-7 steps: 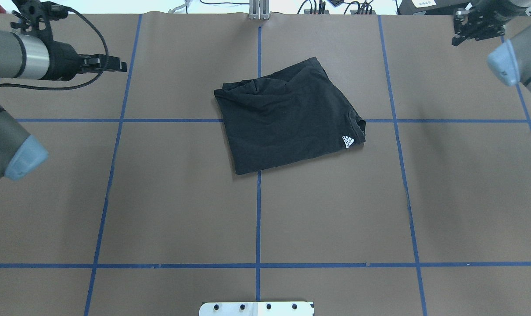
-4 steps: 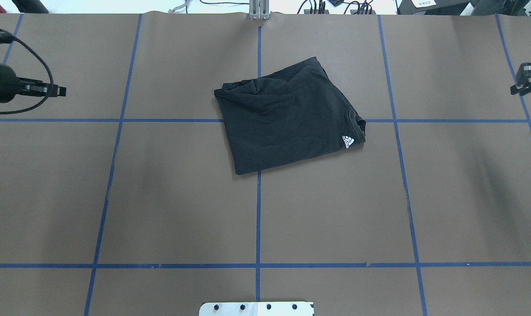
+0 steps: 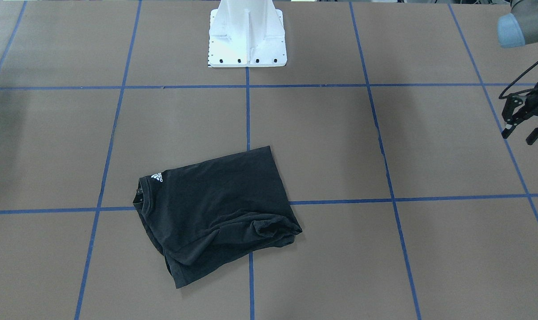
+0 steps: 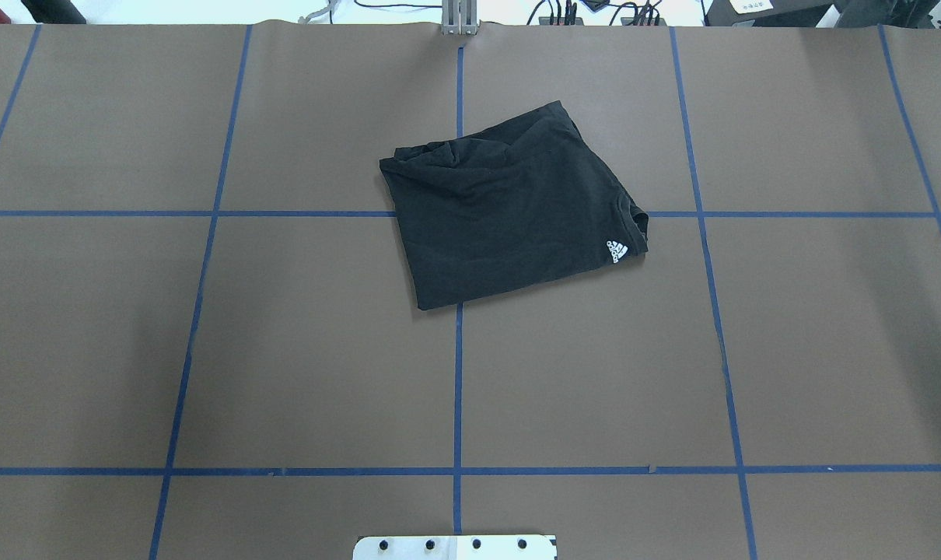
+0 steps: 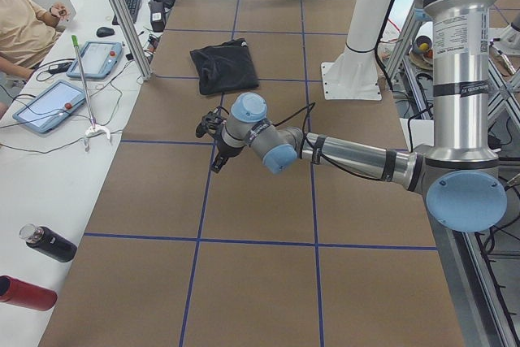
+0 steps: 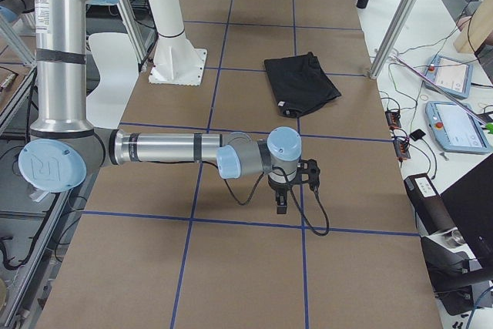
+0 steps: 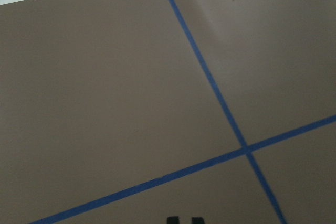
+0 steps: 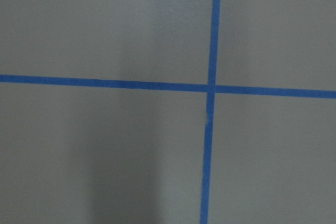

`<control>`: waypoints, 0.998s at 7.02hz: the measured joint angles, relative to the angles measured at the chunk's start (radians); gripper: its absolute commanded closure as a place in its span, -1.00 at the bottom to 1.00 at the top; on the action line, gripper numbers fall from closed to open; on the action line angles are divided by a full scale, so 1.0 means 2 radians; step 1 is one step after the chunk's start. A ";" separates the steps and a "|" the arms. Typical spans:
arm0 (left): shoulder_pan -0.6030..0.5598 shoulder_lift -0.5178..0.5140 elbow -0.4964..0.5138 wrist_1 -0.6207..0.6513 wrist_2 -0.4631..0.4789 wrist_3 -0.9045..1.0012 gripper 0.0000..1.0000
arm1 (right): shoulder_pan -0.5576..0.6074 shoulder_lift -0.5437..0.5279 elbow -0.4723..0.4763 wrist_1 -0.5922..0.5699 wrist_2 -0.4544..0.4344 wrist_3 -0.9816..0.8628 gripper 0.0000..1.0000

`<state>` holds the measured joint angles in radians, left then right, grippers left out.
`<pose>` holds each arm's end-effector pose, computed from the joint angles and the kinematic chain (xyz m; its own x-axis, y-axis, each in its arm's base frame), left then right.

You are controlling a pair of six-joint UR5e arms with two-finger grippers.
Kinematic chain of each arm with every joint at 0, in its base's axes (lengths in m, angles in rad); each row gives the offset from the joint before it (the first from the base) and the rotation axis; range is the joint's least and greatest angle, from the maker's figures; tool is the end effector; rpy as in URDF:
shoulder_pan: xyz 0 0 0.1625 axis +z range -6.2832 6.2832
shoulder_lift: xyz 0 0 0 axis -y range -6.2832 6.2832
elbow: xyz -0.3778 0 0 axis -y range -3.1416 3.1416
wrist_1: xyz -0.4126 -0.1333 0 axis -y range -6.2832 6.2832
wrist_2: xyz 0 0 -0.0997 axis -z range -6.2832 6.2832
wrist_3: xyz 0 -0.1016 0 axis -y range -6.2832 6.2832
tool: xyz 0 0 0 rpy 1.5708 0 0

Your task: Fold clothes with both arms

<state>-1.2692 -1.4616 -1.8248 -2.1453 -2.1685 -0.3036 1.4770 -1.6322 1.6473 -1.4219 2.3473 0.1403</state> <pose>0.0751 -0.4976 0.4760 0.7149 0.3574 -0.6009 -0.0102 0.8647 0.5022 0.0150 -0.5032 0.5886 0.7056 -0.0416 0.7074 -0.0063 0.9979 0.0650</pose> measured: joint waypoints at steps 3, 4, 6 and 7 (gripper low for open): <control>-0.072 0.004 0.003 0.103 -0.023 0.104 -1.00 | 0.032 0.012 0.036 -0.119 0.006 -0.061 -1.00; -0.082 0.004 0.002 0.120 -0.036 0.114 -1.00 | 0.032 0.021 0.046 -0.147 0.002 -0.064 -1.00; -0.087 0.003 0.020 0.126 -0.046 0.118 -1.00 | 0.014 0.029 0.051 -0.164 -0.002 -0.065 -1.00; -0.087 -0.002 0.030 0.125 -0.048 0.116 -1.00 | -0.001 0.028 0.051 -0.165 -0.002 -0.062 -1.00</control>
<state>-1.4437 -1.4657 -1.7652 -1.8950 -2.2637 -0.0712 1.4758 -1.5757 1.7498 -1.7514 2.3440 0.0158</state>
